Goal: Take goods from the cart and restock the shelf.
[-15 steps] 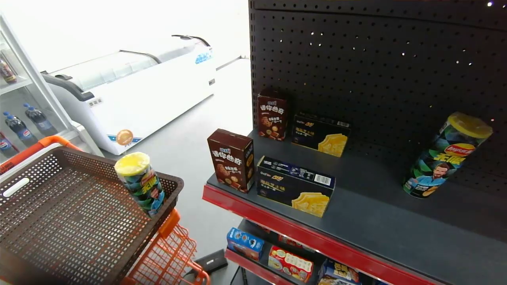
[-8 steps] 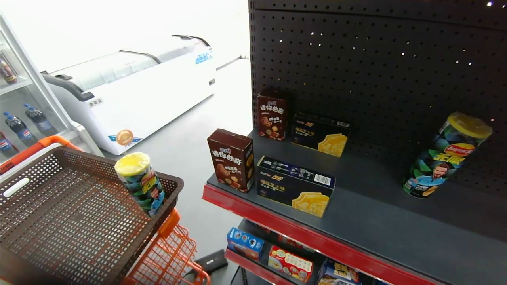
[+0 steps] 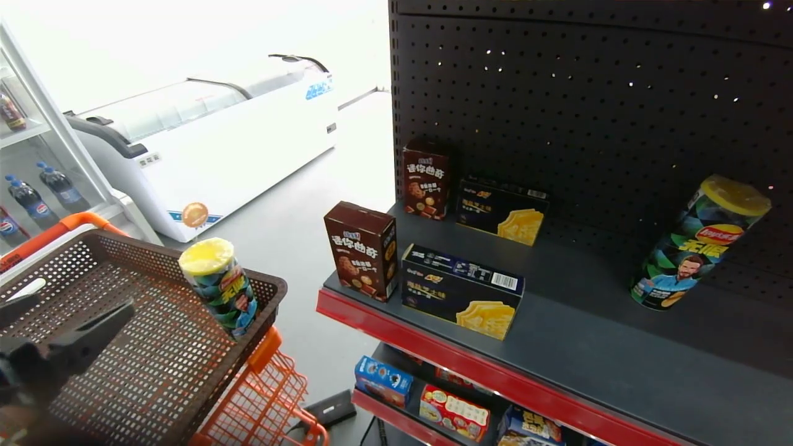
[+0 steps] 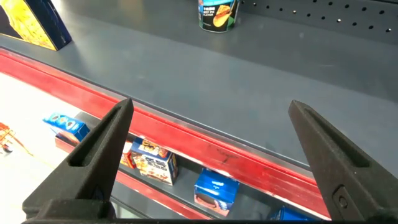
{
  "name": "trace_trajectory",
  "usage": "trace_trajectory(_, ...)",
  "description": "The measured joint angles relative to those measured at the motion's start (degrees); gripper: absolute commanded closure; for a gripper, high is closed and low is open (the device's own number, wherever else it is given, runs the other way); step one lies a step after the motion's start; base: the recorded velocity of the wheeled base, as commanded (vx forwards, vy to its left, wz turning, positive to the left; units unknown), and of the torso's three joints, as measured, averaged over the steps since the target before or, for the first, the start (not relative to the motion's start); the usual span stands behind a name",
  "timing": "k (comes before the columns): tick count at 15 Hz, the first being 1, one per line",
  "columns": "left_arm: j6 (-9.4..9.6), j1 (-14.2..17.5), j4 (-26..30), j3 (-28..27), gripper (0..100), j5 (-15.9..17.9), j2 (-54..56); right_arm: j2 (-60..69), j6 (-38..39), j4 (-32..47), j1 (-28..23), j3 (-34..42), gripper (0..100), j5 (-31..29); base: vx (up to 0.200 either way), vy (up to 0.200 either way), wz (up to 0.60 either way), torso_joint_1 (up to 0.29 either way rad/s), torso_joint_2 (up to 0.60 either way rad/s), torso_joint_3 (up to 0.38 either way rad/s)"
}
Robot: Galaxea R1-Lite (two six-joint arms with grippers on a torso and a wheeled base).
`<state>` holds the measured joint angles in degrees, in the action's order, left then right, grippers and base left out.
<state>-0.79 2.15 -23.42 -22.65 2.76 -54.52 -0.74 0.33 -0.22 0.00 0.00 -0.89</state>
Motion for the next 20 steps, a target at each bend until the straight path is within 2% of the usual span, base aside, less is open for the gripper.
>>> trace_trajectory(2,1.04,0.8,-12.2,1.1,0,-0.4,-11.3,0.0,0.0,0.0,0.0,0.0,0,0.0,0.000,0.000,0.00,0.000,0.00,0.000)
trace_trajectory(5,5.85,3.2,-28.4,3.3,0,-1.0,-26.8,0.0,0.0,0.0,0.0,0.0,0,0.0,0.000,0.000,0.00,0.000,0.00,0.000)
trace_trajectory(7,7.88,4.7,-37.4,4.3,0,-1.0,-36.1,0.0,0.0,0.0,0.0,0.0,0,0.0,0.000,0.000,0.00,0.000,0.00,0.000)
trace_trajectory(8,8.29,5.2,-40.9,4.3,0,-1.0,-40.0,0.0,0.0,0.0,0.0,0.0,0,0.0,0.000,0.000,0.00,0.000,0.00,0.000)
trace_trajectory(12,8.64,5.8,-48.0,1.5,0,-1.0,-51.1,0.0,0.0,0.0,0.0,0.0,0,0.0,0.000,0.000,0.00,0.000,0.00,0.000)
trace_trajectory(14,8.62,5.8,-50.6,-1.0,0,0.8,-54.9,0.0,0.0,0.0,0.0,0.0,0,0.0,0.000,0.000,0.00,0.000,0.00,0.000)
trace_trajectory(17,8.73,5.8,-52.9,-4.3,0,4.0,-59.2,0.0,0.0,0.0,0.0,0.0,0,0.0,0.000,0.000,0.00,0.000,0.00,0.000)
trace_trajectory(20,8.75,5.7,-53.8,-7.1,0,4.2,-62.8,0.0,0.0,0.0,0.0,0.0,0,0.0,0.000,0.000,0.00,0.000,0.00,0.000)
